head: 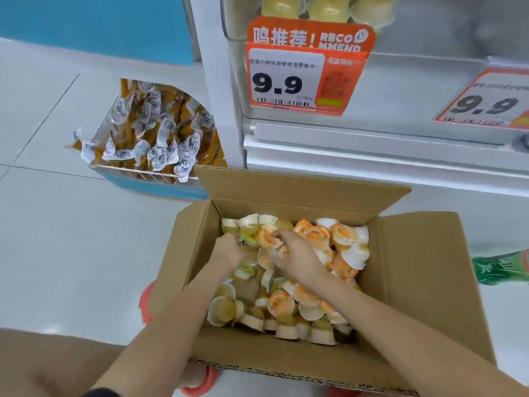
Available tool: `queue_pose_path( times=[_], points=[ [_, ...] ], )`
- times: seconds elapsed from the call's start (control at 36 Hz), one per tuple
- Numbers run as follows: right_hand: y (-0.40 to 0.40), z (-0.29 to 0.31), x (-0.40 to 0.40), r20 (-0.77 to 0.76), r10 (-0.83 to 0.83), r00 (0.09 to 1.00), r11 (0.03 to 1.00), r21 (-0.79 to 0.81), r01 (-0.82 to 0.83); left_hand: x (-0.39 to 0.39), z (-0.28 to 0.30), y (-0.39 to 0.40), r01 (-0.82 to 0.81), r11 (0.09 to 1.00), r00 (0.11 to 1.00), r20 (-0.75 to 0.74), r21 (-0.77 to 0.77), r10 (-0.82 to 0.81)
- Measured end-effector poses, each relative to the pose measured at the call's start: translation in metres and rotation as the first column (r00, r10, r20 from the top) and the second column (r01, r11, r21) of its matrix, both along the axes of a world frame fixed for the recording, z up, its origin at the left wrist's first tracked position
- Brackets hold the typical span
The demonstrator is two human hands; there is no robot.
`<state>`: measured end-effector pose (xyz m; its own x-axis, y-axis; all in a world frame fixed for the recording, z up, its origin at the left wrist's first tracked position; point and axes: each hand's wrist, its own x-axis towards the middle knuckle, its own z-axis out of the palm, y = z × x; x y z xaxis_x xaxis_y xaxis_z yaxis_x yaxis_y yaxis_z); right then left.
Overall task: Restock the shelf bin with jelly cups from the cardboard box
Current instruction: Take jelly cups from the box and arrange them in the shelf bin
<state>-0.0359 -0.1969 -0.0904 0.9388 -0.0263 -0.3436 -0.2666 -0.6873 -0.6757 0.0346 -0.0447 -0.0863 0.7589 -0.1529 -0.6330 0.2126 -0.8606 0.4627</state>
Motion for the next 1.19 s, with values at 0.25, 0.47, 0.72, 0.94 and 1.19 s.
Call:
queue_pose_path(
  times=[0.25, 0.47, 0.72, 0.94, 1.19],
  points=[
    [0.011, -0.019, 0.054, 0.054, -0.057, 0.997, 0.982, -0.175, 0.065, 0.012, -0.04, -0.028, -0.772, 0.565, 0.634, -0.301, -0.29, 0.712],
    [0.027, -0.034, 0.051, -0.004, -0.236, 0.972, 0.966, -0.105, 0.235, 0.021, -0.052, -0.016, -0.745, 0.565, 0.662, -0.295, -0.355, 0.689],
    [0.04, -0.033, 0.042, -0.155, -0.46, 0.874, 0.883, 0.025, 0.469, -0.004, -0.059, 0.01, -0.571, 0.641, 0.804, -0.194, -0.512, 0.561],
    [0.08, -0.041, 0.067, -0.259, -0.68, 0.686, 0.713, -0.011, 0.701, -0.01, -0.06, 0.018, -0.583, 0.61, 0.77, -0.124, -0.537, 0.626],
    [0.087, -0.047, 0.089, -0.414, -0.9, 0.134, 0.005, 0.3, 0.954, -0.012, -0.057, 0.015, -0.571, 0.606, 0.763, -0.087, -0.554, 0.64]
  ],
)
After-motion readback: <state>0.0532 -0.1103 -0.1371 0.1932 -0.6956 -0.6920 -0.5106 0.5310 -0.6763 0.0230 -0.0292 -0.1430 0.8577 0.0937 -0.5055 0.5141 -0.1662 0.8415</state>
